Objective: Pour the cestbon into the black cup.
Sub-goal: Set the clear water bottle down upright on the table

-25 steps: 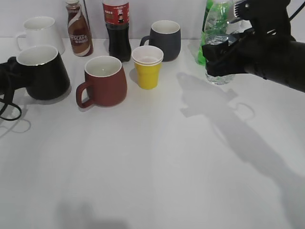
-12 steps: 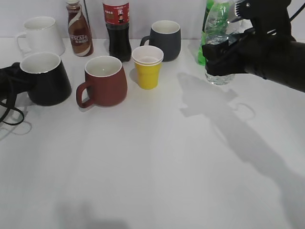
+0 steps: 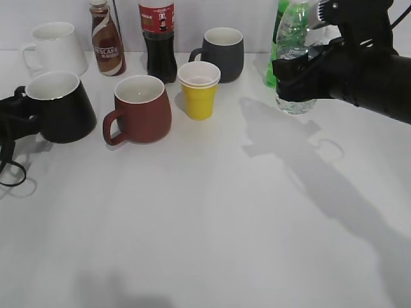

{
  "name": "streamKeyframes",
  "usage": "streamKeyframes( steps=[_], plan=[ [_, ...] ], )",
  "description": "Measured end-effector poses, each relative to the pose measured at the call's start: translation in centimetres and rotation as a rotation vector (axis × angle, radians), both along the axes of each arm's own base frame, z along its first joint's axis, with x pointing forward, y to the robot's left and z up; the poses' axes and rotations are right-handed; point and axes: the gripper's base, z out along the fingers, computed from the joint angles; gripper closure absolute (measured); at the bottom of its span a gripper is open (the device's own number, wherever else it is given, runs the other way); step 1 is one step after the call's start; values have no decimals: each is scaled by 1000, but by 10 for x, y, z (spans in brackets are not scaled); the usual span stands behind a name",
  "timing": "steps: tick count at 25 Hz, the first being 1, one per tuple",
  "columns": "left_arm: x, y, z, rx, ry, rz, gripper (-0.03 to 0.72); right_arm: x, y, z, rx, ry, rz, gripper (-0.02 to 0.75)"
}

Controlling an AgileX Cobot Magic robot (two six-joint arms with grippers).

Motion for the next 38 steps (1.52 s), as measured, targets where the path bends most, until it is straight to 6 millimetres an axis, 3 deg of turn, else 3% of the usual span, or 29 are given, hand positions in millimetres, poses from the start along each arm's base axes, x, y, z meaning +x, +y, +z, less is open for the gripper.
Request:
streamKeyframes(
  steps=[7,11,16,23,29,34,38],
  plan=[
    [-19,0,-3,-6,30,9,445,0,-1,0,32,14,-19,256],
    [-30,0,4,-6,26,9,445,5,-12,-3,84,39,-95,256],
    [-45,0,18,-7,-1,16,445,19,-28,-30,77,90,-177,256],
    [-65,-1,31,-4,-29,3,444,30,-21,-67,122,99,-162,256],
    [-69,-2,35,2,-43,-10,444,31,-16,-75,129,94,-108,256],
    [-70,-2,36,2,-44,-10,444,32,-16,-76,134,91,-111,173],
    [-70,-3,35,3,-44,-13,444,32,-16,-75,141,80,-113,152]
  ],
)
